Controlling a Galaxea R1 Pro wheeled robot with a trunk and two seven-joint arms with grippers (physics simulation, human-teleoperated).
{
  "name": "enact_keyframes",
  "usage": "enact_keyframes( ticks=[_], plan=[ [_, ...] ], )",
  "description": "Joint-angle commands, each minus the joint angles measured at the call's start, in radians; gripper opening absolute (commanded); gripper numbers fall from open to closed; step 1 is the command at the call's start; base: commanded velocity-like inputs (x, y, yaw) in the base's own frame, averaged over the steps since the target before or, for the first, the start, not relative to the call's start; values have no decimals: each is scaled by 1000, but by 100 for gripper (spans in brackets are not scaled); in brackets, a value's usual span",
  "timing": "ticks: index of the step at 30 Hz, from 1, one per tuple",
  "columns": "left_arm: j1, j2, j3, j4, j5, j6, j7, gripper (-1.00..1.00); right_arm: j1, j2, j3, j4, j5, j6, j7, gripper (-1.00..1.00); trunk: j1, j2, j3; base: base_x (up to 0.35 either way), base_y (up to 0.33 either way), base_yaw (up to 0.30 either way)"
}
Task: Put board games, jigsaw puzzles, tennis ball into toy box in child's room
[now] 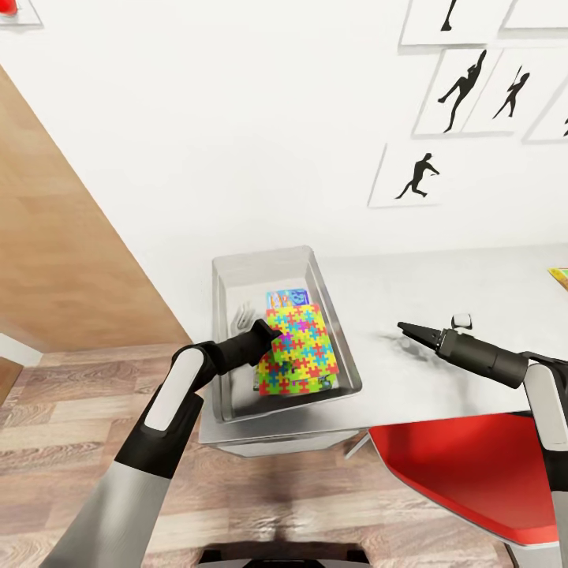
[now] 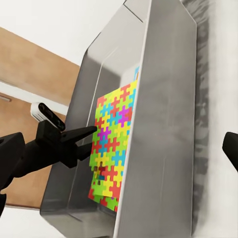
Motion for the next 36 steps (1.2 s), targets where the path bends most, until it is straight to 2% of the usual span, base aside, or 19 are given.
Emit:
enact_keyframes(
  ticks=[1,20,36],
  plan=[
    [0,0,1,63,-21,10,12,-100,-1,0,-1,0,4,3,6,100,1,-1,-2,0,0,0],
    [0,1,1,47,-20,14,18,-100,0,0,-1,-1,5,3,4,100,1,-1,-2,0,0,0],
    [0,0,0,10,-17,16,79,-100,0,0,-1,-3,6,3,4,100,1,-1,-2,0,0,0]
  ],
)
